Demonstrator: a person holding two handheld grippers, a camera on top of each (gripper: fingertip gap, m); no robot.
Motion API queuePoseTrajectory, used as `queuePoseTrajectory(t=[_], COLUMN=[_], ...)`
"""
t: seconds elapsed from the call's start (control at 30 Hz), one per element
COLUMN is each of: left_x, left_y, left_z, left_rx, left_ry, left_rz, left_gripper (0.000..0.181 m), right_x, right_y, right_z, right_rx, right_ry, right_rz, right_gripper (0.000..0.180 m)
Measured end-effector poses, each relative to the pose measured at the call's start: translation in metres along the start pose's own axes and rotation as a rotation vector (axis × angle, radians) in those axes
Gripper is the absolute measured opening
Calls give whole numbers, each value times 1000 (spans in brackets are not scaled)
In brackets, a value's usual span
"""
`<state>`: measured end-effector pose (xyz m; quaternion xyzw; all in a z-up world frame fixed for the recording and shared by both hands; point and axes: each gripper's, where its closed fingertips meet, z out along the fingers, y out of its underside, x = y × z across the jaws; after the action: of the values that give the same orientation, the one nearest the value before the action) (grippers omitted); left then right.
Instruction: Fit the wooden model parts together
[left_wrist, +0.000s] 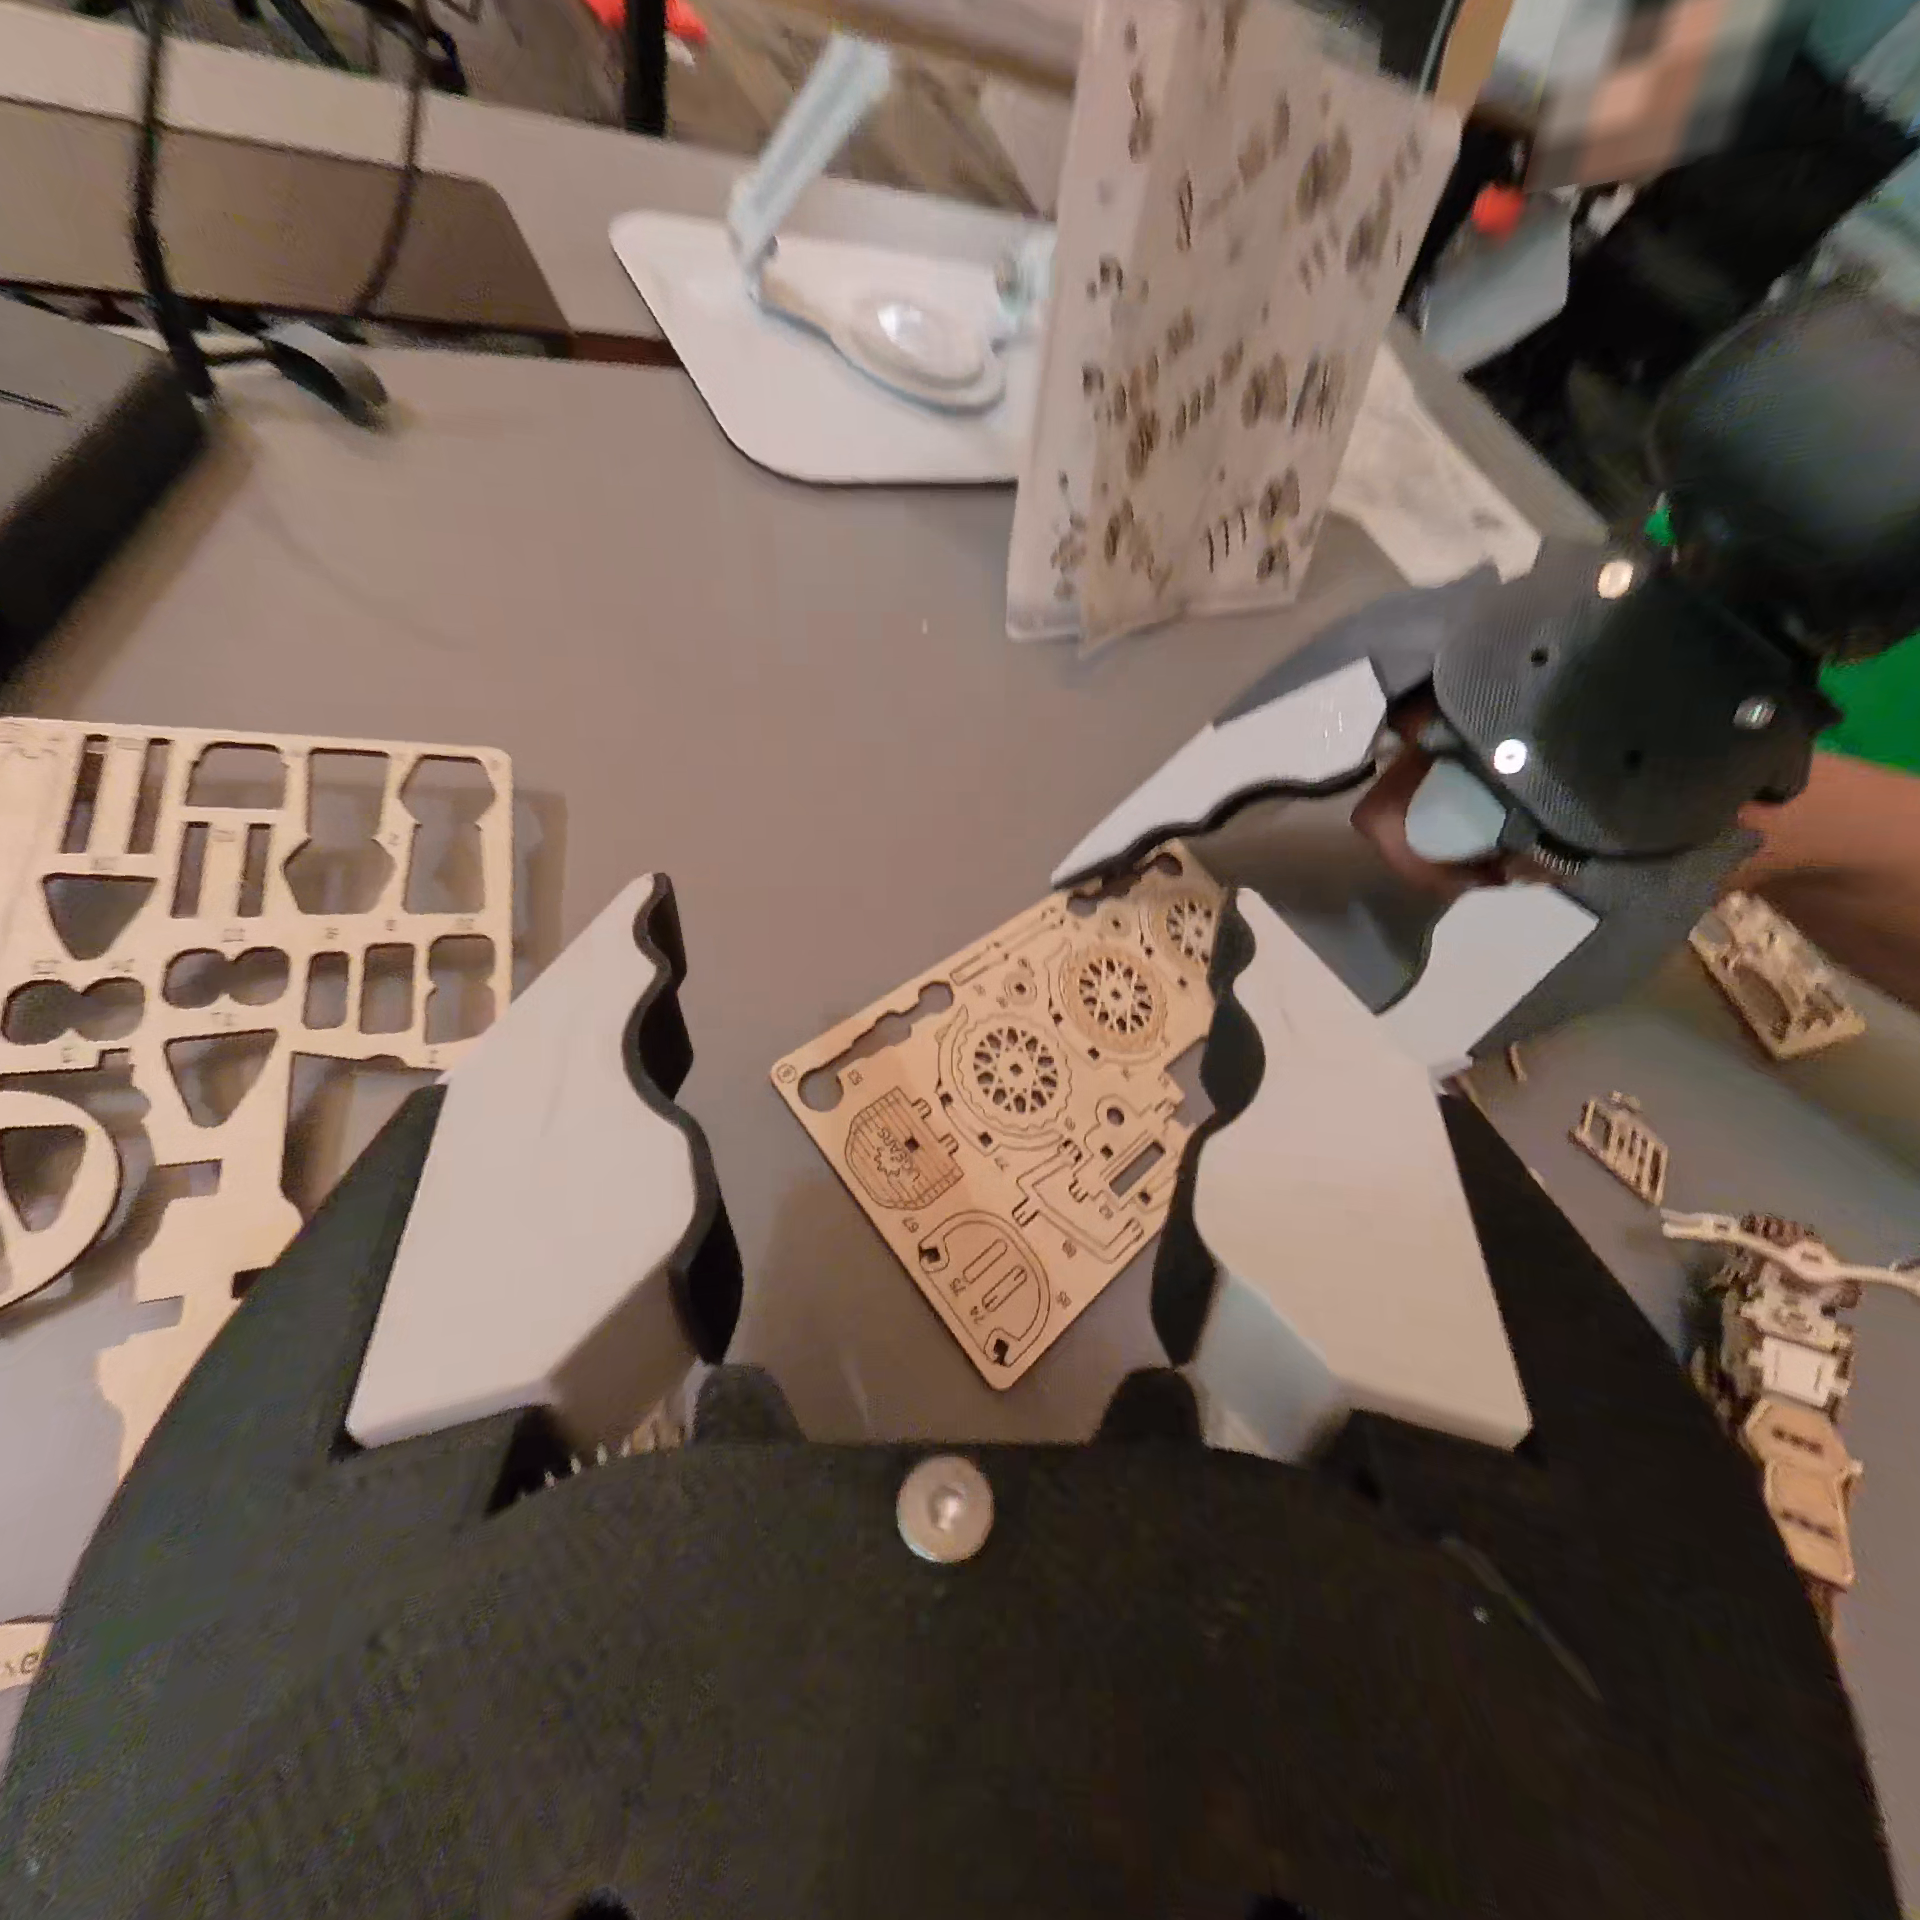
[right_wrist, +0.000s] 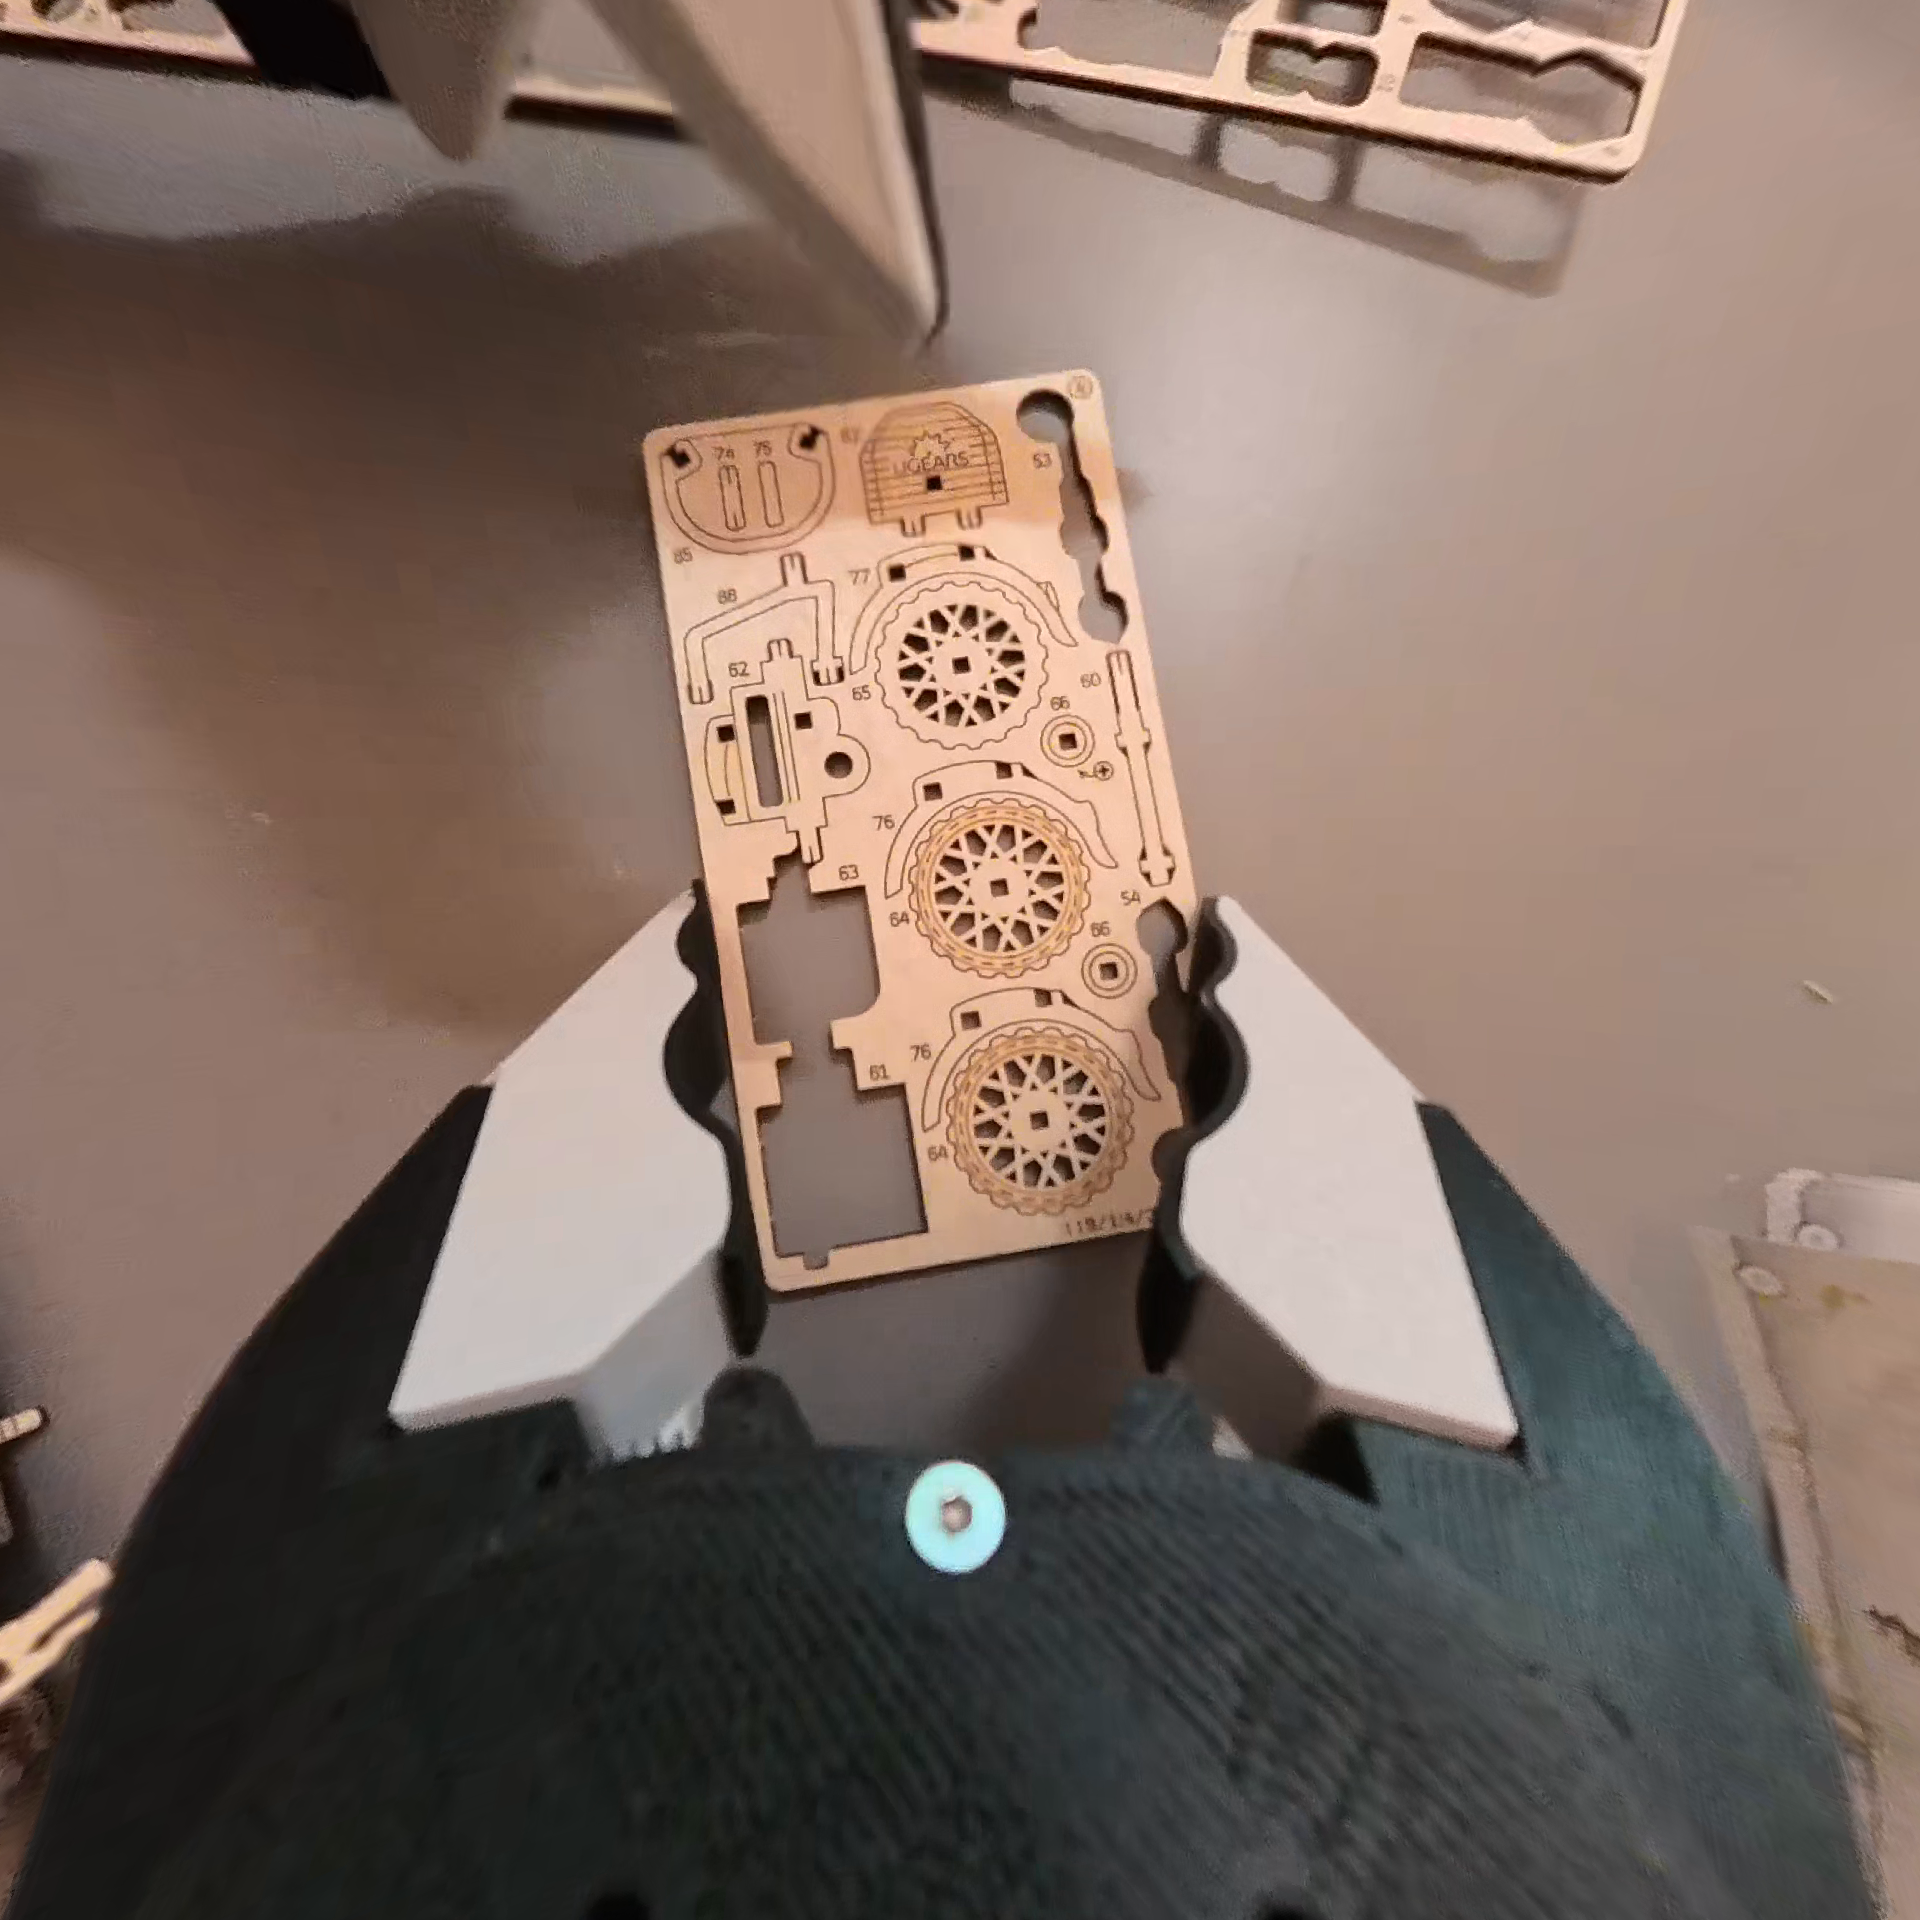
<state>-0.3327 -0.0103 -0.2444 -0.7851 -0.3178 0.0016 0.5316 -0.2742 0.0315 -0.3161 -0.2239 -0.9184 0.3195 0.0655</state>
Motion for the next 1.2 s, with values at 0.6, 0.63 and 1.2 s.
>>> queuePoseTrajectory(t=[0.6,0.63,1.2], left_x=[14,22,74], left_y=[2,-1,-50], left_z=[11,12,-20], left_rx=[29,45,310], left_ry=[289,343,702], left_rz=[-558,-584,-522], left_gripper=[104,97,1], right_x=[42,43,10], right_y=[-3,-5,-52], right_z=[-68,-73,-137], right_rx=[338,357,637], right_ry=[140,155,345], right_rz=[288,291,288], right_gripper=[92,92,85])
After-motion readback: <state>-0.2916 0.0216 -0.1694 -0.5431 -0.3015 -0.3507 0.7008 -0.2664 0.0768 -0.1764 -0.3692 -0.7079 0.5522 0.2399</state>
